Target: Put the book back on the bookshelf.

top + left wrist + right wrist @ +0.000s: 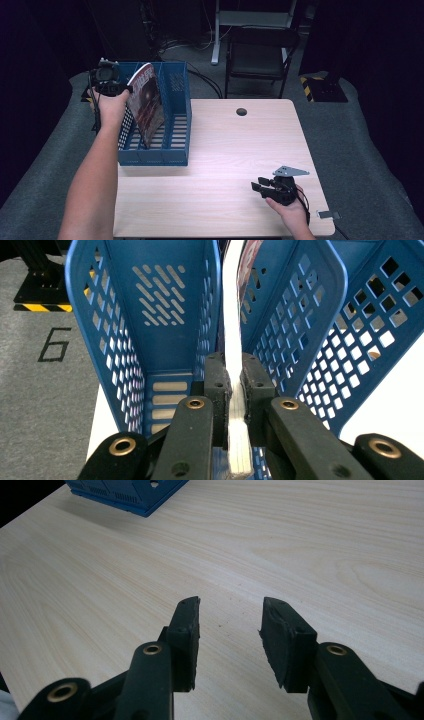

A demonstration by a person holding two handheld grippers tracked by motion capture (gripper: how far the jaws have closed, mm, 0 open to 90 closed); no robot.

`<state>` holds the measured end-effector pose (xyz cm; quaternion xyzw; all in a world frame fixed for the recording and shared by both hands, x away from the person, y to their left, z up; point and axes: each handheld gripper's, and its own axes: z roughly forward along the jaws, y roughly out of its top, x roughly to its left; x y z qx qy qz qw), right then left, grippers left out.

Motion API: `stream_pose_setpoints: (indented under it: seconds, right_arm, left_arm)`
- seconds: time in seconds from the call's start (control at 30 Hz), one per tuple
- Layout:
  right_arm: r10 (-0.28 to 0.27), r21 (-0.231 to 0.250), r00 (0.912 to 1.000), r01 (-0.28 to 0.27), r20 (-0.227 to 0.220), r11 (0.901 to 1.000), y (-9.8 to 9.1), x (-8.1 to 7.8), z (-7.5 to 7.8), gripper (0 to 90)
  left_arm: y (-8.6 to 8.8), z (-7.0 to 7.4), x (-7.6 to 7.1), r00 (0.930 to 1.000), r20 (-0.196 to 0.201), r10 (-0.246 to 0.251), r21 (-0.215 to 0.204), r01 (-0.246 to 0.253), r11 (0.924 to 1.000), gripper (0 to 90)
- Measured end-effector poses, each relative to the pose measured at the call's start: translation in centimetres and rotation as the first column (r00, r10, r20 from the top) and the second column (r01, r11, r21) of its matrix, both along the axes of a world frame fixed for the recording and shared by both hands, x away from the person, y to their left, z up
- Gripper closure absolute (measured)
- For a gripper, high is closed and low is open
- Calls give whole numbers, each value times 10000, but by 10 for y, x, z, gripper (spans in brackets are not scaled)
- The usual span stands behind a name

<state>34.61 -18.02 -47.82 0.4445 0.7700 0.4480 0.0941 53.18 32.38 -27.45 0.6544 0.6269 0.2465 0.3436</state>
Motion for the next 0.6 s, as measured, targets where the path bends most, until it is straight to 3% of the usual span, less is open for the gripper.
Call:
stream_pose_setpoints:
  seconds: [0.43,0.6]
  right_arm:
    - [101,-38,9999,-101,-2,9999,0,1,0,592]
    - [96,-47,10000,-96,-13,9999,0,1,0,592]
  left_arm:
    - [2,-9,-3,9996,234,165,20,-165,9999,845]
    - [4,-10,-4,9997,146,176,-33,-176,9998,843]
